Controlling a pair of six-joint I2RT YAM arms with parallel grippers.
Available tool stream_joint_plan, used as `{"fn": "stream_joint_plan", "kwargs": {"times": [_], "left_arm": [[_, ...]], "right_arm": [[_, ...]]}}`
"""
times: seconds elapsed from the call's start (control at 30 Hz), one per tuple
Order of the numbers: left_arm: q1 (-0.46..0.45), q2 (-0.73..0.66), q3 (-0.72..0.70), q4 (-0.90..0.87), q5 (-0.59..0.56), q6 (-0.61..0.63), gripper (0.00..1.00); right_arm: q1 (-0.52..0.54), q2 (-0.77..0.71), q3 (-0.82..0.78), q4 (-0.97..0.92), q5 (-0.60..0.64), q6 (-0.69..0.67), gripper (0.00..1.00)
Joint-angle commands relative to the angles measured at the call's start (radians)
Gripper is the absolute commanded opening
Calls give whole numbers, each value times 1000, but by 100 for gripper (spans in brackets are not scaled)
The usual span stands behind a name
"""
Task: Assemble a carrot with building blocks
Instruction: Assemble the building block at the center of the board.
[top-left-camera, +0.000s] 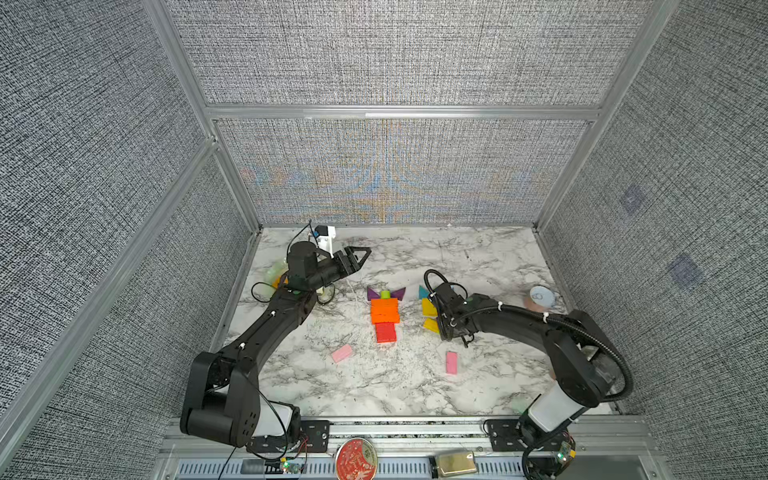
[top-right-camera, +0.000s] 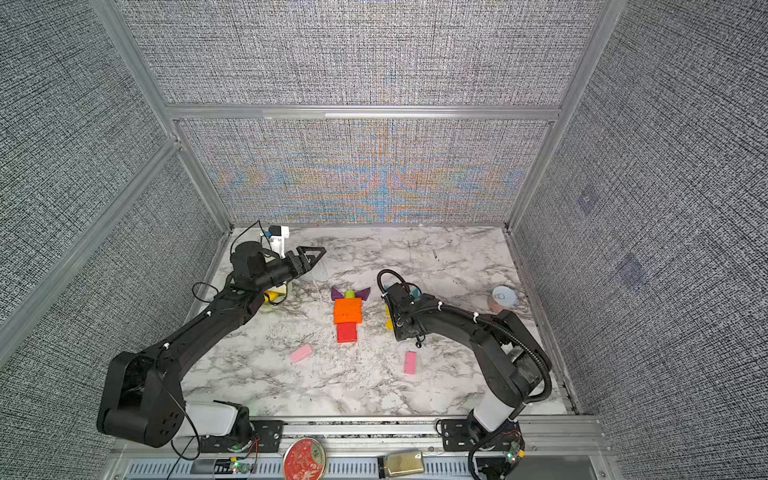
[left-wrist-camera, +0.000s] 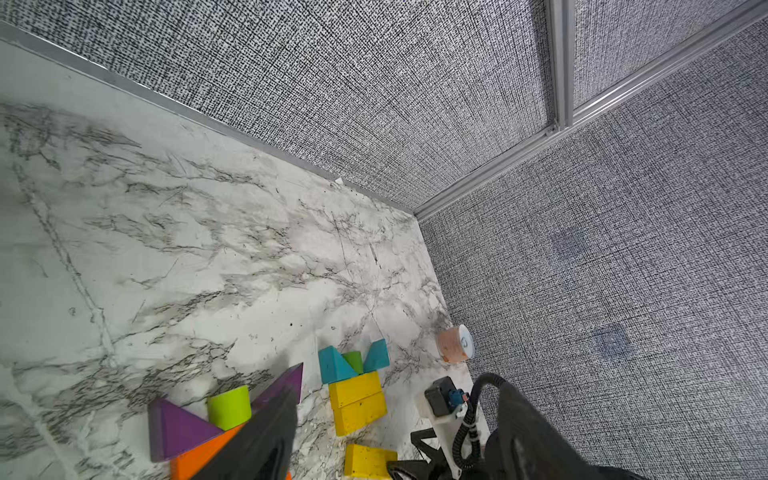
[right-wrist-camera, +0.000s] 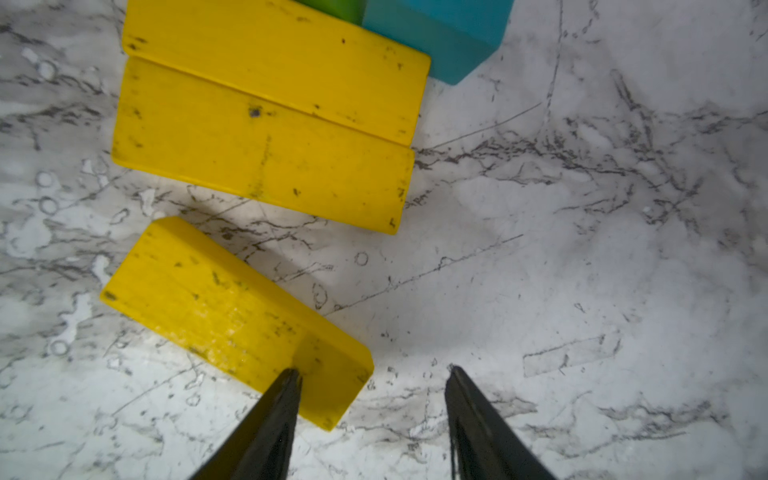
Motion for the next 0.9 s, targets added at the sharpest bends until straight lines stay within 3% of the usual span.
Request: {"fn": "stream_joint_plan", "kwargs": {"times": [0.0, 0.17, 0.37, 0.57, 0.87], "left_arm": [[0, -8, 7, 13, 0, 22, 77], [-1, -5, 8, 13, 3, 25, 77], [-32, 26, 13, 21, 32, 30, 78], [-76, 54, 22, 10, 41, 31, 77], [-76, 54, 25, -5, 26, 45, 77]], "right_arm": [[3, -10, 6, -13, 7, 9, 60], [36, -91, 2, -13, -40, 8, 62], [40, -88, -56, 12, -123, 38, 64], [35, -58, -103, 44, -113, 59, 65], [2, 42, -17, 20, -29, 71, 61]]}}
